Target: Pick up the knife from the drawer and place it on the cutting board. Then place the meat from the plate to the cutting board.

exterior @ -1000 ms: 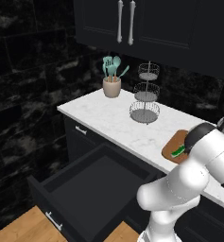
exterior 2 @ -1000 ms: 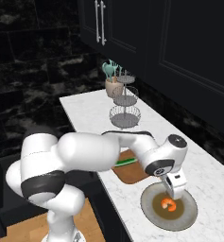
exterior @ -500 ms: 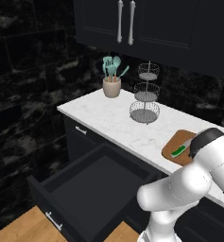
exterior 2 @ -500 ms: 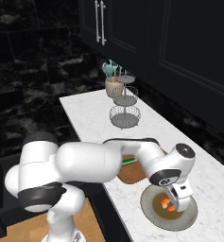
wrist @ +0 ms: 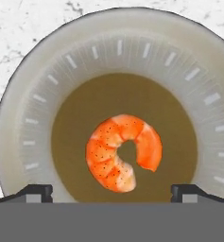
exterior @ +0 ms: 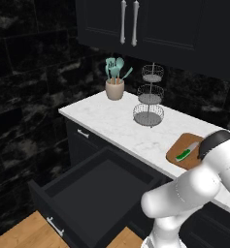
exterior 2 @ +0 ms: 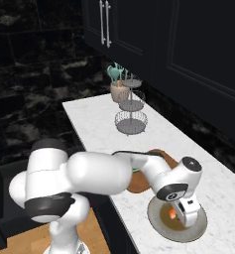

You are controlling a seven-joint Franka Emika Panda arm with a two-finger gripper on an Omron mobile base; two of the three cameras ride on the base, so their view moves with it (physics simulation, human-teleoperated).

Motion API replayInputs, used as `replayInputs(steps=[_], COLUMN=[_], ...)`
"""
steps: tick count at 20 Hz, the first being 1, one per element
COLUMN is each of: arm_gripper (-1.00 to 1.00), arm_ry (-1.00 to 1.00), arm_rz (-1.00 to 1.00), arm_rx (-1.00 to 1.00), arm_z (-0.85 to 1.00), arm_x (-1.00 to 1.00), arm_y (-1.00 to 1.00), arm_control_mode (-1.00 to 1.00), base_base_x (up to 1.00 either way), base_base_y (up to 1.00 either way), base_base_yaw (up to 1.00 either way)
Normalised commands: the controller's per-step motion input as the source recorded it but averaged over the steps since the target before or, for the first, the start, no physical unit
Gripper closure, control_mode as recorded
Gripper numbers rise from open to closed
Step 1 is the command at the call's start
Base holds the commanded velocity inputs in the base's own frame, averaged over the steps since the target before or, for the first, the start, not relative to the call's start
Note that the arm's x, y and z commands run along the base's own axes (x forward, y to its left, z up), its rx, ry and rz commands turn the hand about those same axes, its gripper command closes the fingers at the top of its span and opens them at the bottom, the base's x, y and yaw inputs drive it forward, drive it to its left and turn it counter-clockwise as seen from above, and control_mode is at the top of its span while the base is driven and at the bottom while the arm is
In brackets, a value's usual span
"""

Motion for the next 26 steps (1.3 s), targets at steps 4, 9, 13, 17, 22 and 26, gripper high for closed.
replayInputs(steps=[4, 9, 13, 17, 22, 26], arm_gripper=[-1.00, -1.00, -1.00, -1.00, -1.00, -1.00], arm_ry=[0.00, 0.01, 0.02, 0.04, 0.05, 0.00], arm_rz=[0.00, 0.00, 0.00, 0.00, 0.00, 0.00], arm_rx=[0.00, 0.00, 0.00, 0.00, 0.00, 0.00], arm_z=[-0.30, -0.26, -0.16, -0.02, -0.08, -0.07], arm_x=[-0.02, -0.01, 0.00, 0.00, 0.00, 0.00], arm_y=[0.00, -0.18, -0.25, -0.13, -0.01, 0.00], arm_control_mode=[-1.00, -1.00, -1.00, -1.00, -1.00, -1.00], base_base_x=[0.00, 0.00, 0.00, 0.00, 0.00, 0.00], base_base_y=[0.00, 0.00, 0.00, 0.00, 0.00, 0.00], base_base_yaw=[0.00, 0.00, 0.00, 0.00, 0.00, 0.00])
